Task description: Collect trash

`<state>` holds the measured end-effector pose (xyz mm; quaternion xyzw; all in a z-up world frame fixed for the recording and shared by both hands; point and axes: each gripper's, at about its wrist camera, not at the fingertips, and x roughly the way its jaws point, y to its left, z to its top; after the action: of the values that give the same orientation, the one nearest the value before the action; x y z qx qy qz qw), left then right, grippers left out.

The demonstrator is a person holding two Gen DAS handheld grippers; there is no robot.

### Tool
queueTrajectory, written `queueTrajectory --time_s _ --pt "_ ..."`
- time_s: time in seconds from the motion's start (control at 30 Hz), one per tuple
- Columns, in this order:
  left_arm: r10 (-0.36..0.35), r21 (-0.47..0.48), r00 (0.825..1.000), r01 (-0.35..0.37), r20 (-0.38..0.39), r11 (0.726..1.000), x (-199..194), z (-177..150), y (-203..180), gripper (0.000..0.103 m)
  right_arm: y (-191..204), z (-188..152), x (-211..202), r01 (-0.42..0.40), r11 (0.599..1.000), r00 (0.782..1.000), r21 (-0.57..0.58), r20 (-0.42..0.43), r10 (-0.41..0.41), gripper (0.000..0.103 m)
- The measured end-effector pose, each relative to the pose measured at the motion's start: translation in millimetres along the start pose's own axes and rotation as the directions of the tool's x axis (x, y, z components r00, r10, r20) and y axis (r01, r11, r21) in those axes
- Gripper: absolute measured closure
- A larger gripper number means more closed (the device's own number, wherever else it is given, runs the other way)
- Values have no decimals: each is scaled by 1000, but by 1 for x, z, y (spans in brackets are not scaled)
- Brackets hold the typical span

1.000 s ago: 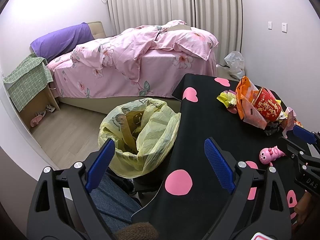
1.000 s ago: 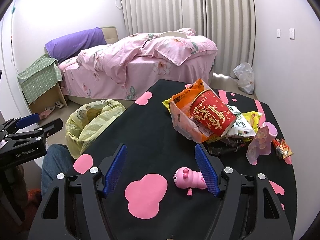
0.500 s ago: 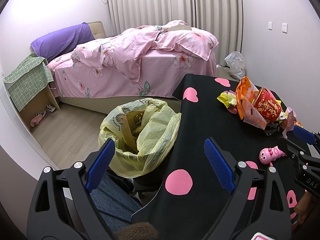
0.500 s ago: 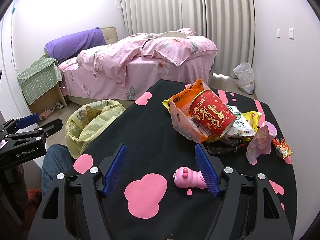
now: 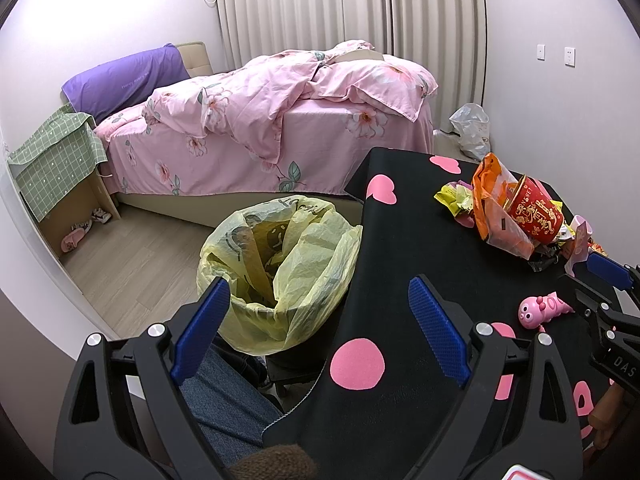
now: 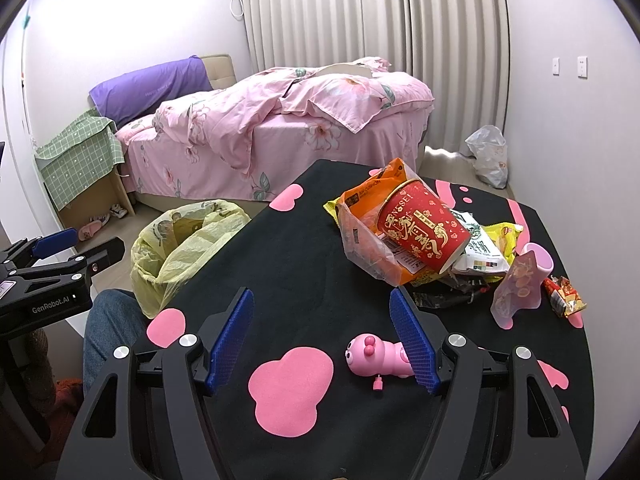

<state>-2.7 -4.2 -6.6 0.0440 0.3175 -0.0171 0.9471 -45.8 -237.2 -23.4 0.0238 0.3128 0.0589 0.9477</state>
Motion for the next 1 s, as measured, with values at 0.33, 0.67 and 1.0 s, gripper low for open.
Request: queueTrajectory --time_s 0.33,0.67,1.0 --pt "-136 39 990 135 27 990 16 13 -19 16 -49 4 -17 152 988 987 14 51 -153 35" --pt "-456 139 889 458 -53 878 61 26 -94 16 -148 -17 -24 368 926 929 88 11 -370 35" --pt "-436 104 900 436 -28 894 97 72 -122 11 -291 -28 39 303 944 948 133 -143 -284 36"
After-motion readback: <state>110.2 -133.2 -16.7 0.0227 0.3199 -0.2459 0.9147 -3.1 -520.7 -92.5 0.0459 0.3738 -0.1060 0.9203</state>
